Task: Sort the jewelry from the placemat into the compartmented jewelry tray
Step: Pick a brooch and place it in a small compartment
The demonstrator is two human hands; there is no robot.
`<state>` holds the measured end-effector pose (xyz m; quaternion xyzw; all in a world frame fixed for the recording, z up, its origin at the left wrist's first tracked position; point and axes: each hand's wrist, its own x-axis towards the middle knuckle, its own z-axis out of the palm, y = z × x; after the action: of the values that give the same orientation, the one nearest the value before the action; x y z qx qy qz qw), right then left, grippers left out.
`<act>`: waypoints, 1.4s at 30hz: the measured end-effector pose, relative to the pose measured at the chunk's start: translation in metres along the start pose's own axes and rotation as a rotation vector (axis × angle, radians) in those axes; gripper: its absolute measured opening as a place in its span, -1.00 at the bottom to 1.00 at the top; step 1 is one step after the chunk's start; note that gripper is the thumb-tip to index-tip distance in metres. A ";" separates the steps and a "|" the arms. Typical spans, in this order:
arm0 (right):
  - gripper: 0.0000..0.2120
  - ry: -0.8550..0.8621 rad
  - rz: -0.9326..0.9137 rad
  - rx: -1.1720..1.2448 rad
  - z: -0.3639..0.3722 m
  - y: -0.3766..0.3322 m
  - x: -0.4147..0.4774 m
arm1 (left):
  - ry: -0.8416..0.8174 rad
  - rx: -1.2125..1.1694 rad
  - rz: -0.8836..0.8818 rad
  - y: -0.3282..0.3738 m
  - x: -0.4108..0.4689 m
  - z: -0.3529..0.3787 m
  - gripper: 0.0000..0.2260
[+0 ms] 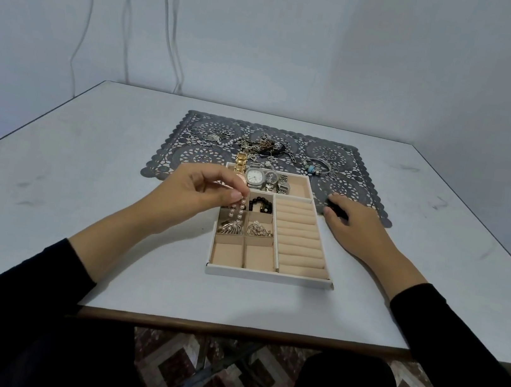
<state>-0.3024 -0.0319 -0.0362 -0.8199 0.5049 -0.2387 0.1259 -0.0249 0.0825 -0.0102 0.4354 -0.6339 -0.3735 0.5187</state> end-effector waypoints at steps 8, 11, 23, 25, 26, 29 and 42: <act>-0.71 0.006 -0.019 -0.012 -0.001 -0.002 -0.001 | -0.090 0.161 -0.019 -0.004 -0.005 -0.006 -0.85; -0.72 0.004 -0.017 -0.009 0.000 -0.002 -0.001 | -0.102 0.175 -0.019 -0.007 -0.006 -0.008 -0.85; -0.79 0.005 -0.040 -0.011 0.002 0.005 0.001 | -0.134 0.162 -0.023 -0.006 -0.009 -0.005 -0.84; -0.79 0.006 -0.043 -0.015 0.002 0.005 0.002 | -0.116 0.146 -0.020 -0.007 -0.009 -0.004 -0.83; -0.79 0.007 -0.045 -0.017 0.002 0.005 0.002 | -0.105 0.136 -0.021 -0.007 -0.008 -0.005 -0.84; -0.80 0.003 -0.047 -0.020 0.003 0.006 0.003 | -0.049 0.149 0.002 -0.008 -0.004 -0.008 -0.83; -0.69 0.086 0.062 0.038 -0.001 0.013 0.028 | 0.315 0.553 -0.046 -0.037 0.042 -0.032 -0.82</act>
<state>-0.3018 -0.0626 -0.0338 -0.7903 0.5303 -0.2794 0.1271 0.0089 0.0296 -0.0250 0.6266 -0.6133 -0.1270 0.4638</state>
